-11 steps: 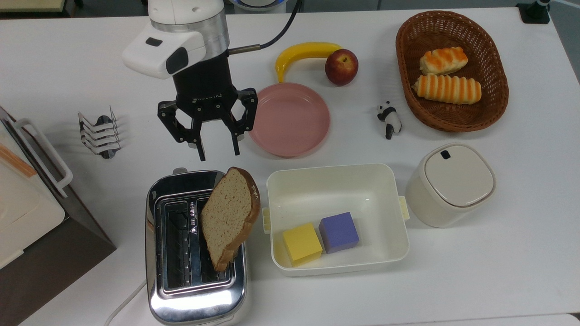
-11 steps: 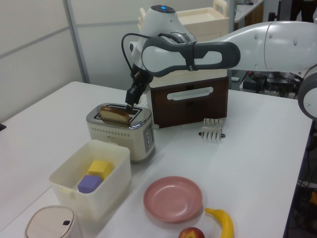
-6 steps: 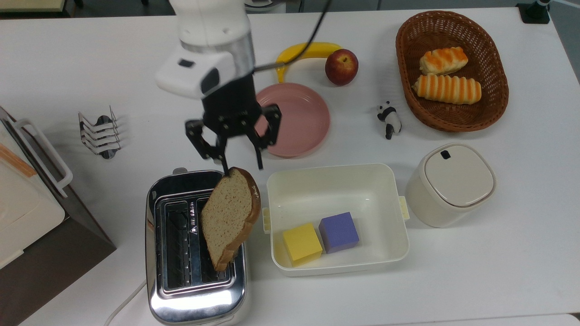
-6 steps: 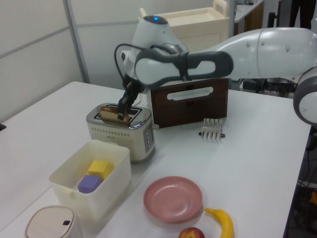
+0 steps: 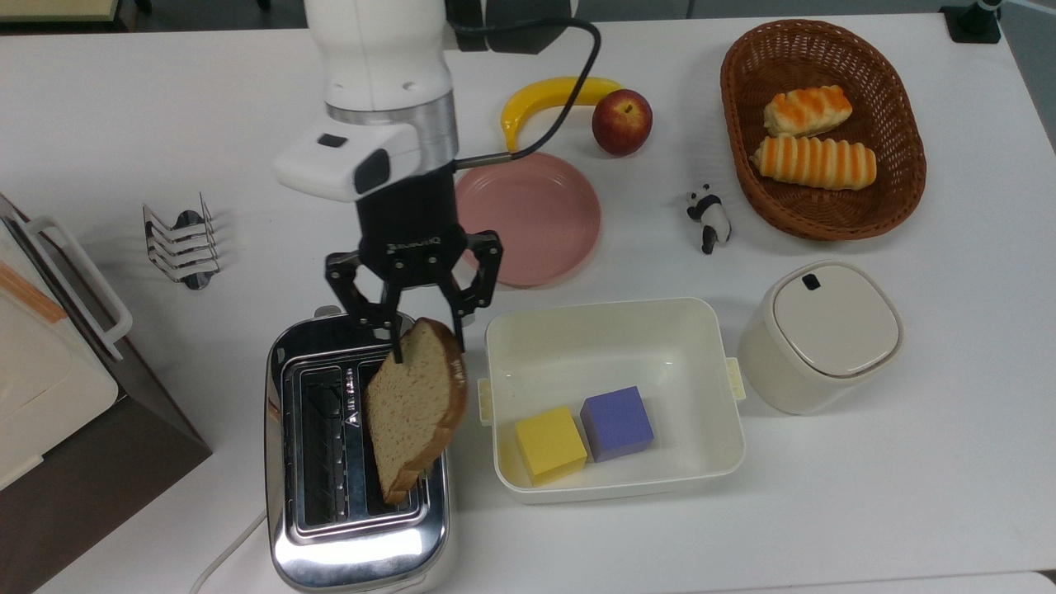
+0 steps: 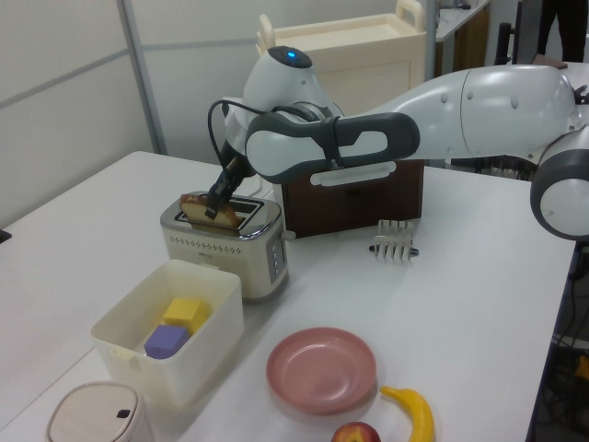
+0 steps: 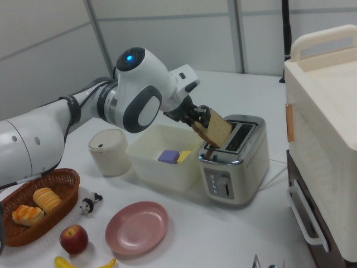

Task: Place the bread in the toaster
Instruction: 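Lower the bread slice into the toaster slot, then open the gripper and raise it away from the toaster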

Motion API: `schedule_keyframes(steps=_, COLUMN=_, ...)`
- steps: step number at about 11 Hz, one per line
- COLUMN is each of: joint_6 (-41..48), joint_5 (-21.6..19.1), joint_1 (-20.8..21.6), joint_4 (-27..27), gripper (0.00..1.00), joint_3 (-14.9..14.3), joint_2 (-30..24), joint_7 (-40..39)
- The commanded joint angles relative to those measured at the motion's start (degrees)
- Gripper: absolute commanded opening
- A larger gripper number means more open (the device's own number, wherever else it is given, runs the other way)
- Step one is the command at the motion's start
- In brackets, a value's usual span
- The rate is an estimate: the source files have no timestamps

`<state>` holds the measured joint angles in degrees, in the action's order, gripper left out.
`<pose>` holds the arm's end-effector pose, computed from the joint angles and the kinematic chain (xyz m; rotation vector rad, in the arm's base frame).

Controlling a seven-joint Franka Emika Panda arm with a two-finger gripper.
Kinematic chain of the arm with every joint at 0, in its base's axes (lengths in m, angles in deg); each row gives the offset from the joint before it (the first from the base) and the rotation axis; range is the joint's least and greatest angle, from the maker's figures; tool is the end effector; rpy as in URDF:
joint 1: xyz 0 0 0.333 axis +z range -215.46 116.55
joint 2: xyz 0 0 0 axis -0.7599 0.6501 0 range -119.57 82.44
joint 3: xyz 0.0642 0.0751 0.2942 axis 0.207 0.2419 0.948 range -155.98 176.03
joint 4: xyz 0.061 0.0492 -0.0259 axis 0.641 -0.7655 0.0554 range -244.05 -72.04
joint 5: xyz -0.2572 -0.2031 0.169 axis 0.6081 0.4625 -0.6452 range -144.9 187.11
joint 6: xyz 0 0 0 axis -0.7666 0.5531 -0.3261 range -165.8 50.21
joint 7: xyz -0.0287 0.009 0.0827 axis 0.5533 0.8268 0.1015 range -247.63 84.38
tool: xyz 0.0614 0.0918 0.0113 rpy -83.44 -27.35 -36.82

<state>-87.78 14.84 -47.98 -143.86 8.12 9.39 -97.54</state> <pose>0.7214 0.0016 0.5186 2.9883 0.3315 0.9059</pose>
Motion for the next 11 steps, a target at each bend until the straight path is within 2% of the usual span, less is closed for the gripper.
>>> schedule_keyframes(steps=1, joint_6=-2.14, joint_5=-0.15, joint_1=-0.85, joint_4=-0.65, gripper=0.53, joint_3=-0.65, joint_2=-0.97, joint_7=1.23)
schedule_keyframes(steps=4, joint_6=-2.41, joint_5=-0.5, joint_1=-2.26, joint_4=-0.12, gripper=0.53, joint_3=-0.65, joint_2=-1.15, joint_7=1.41)
schedule_keyframes(steps=6, joint_6=-2.41, joint_5=-0.07, joint_1=-2.35, joint_4=-0.12, gripper=0.53, joint_3=-0.65, joint_2=-1.5, joint_7=6.75)
schedule_keyframes(steps=8, joint_6=-1.71, joint_5=0.02, joint_1=-1.91, joint_4=-0.56, gripper=0.55, joint_3=-0.65, joint_2=-2.2, joint_7=7.3)
schedule_keyframes(steps=9, joint_6=-0.05, joint_5=0.11, joint_1=-1.82, joint_4=-1.78, gripper=0.61, joint_3=-0.56, joint_2=-3.68, joint_7=8.08)
schedule_keyframes(steps=11, joint_6=11.41, joint_5=2.03, joint_1=-1.73, joint_4=-2.93, gripper=0.65, joint_3=-0.21, joint_2=-6.41, joint_7=9.75)
